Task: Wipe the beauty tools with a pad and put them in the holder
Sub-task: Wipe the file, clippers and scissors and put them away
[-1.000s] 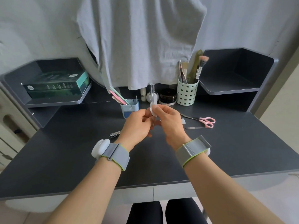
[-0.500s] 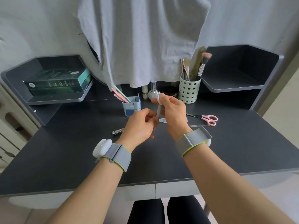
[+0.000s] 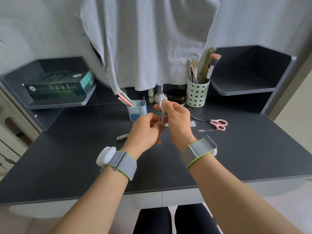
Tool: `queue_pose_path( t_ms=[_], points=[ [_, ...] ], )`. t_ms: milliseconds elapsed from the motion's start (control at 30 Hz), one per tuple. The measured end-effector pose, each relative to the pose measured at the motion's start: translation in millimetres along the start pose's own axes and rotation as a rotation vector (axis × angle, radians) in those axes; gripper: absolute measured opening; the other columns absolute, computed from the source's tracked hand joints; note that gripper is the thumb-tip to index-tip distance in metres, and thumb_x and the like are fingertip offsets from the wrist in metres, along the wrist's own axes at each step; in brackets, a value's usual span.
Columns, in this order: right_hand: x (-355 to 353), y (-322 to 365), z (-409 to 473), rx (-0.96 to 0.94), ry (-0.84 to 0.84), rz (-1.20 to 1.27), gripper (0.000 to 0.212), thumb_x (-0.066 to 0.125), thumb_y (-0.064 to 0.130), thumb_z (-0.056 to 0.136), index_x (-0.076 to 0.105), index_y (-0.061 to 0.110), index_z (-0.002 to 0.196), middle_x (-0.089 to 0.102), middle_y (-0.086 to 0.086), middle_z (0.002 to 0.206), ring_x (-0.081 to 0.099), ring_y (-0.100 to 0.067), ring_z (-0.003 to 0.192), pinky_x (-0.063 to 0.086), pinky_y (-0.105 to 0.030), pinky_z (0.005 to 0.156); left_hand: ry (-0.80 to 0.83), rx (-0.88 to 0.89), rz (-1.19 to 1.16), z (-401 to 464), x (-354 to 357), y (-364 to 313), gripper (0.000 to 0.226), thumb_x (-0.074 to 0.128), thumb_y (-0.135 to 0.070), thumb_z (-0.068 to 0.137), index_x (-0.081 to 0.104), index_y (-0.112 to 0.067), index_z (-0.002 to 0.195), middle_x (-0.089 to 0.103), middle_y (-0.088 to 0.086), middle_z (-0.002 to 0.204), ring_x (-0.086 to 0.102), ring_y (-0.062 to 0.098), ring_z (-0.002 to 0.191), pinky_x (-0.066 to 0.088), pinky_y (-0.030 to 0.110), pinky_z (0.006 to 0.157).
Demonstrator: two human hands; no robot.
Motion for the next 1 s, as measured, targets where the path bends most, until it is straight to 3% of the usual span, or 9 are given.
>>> queue_pose_path(
  t_ms=[133,300,500,667,733,767,800,867,1000],
  points=[
    [3,-5,-1,-0.003,0.022,0.037,0.019,0.062,0.022,0.098,0.07,0.008,0.088,0.072,-0.024,0.097,0.053,-0.025,0.056,0.041,-0.028,0.045,-0.017,0.005,0.005,1,-2,-2,0.007,0.059,-0.017,0.099,0.065,-0.014,0.097,0.07,0.0,0.083,0.066,0.014,0.067,0.058,0.026,0.054],
    [7,-7,-2,-0.069,0.07,-0.018,0.024,0.061,0.019,0.098,0.067,-0.003,0.095,0.064,-0.016,0.072,0.049,-0.019,0.05,0.042,-0.029,0.048,-0.054,-0.005,-0.037,5,-6,-5,0.01,0.059,-0.018,0.099,0.067,-0.013,0.103,0.07,0.0,0.083,0.069,0.017,0.072,0.061,0.035,0.058],
    [2,-4,6,-0.178,0.047,-0.197,0.018,0.063,0.028,0.092,0.069,0.011,0.088,0.07,-0.01,0.074,0.056,-0.018,0.061,0.051,-0.043,0.065,-0.07,0.013,0.015,7,-12,-9,0.01,0.059,-0.026,0.099,0.066,-0.019,0.1,0.072,0.002,0.083,0.069,0.015,0.058,0.057,0.024,0.055],
    [-6,-4,13,-0.246,0.014,-0.375,0.016,0.063,0.034,0.094,0.07,0.02,0.089,0.058,0.018,0.059,0.051,-0.009,0.061,0.049,-0.038,0.067,-0.178,0.076,0.063,16,-26,-9,0.013,0.055,-0.028,0.099,0.064,-0.026,0.108,0.068,-0.009,0.097,0.068,0.015,0.089,0.06,0.042,0.081],
    [-6,-4,13,-0.262,0.037,-0.44,0.014,0.062,0.032,0.096,0.069,0.021,0.089,0.061,0.018,0.063,0.053,-0.007,0.065,0.053,-0.041,0.072,-0.224,0.124,0.094,19,-34,-15,0.018,0.053,-0.026,0.1,0.064,-0.026,0.114,0.066,-0.012,0.1,0.063,0.005,0.089,0.054,0.019,0.084],
    [-5,-4,11,-0.271,0.057,-0.477,0.014,0.061,0.031,0.097,0.069,0.022,0.091,0.063,0.017,0.068,0.055,-0.007,0.068,0.053,-0.039,0.073,-0.235,0.146,0.12,21,-37,-19,0.021,0.053,-0.025,0.101,0.065,-0.025,0.117,0.065,-0.011,0.102,0.06,0.001,0.086,0.046,0.005,0.077],
    [-3,-4,10,-0.281,0.079,-0.513,0.014,0.06,0.03,0.098,0.069,0.021,0.093,0.066,0.015,0.074,0.056,-0.006,0.07,0.051,-0.035,0.072,-0.241,0.17,0.148,23,-40,-24,0.022,0.053,-0.025,0.1,0.066,-0.025,0.119,0.065,-0.009,0.103,0.058,0.001,0.084,0.04,0.001,0.07],
    [-2,-4,8,-0.297,0.125,-0.567,0.014,0.059,0.028,0.099,0.07,0.019,0.096,0.069,0.01,0.084,0.055,-0.002,0.072,0.042,-0.025,0.069,-0.224,0.214,0.198,28,-41,-31,0.022,0.056,-0.025,0.099,0.069,-0.027,0.116,0.067,-0.007,0.104,0.059,0.004,0.084,0.039,0.004,0.069],
    [-3,-5,8,-0.284,0.184,-0.616,0.015,0.059,0.03,0.1,0.07,0.018,0.099,0.068,0.011,0.086,0.053,-0.002,0.071,0.038,-0.023,0.067,-0.2,0.227,0.232,31,-41,-31,0.013,0.061,-0.022,0.095,0.073,-0.023,0.095,0.071,-0.008,0.092,0.062,0.007,0.082,0.044,0.008,0.069]
  ],
)
Point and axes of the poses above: each hand's wrist, its own z-axis towards the middle knuckle, its own x-axis out of the palm, y = z × x, the point moved 5 cm from there along z, towards the middle knuckle
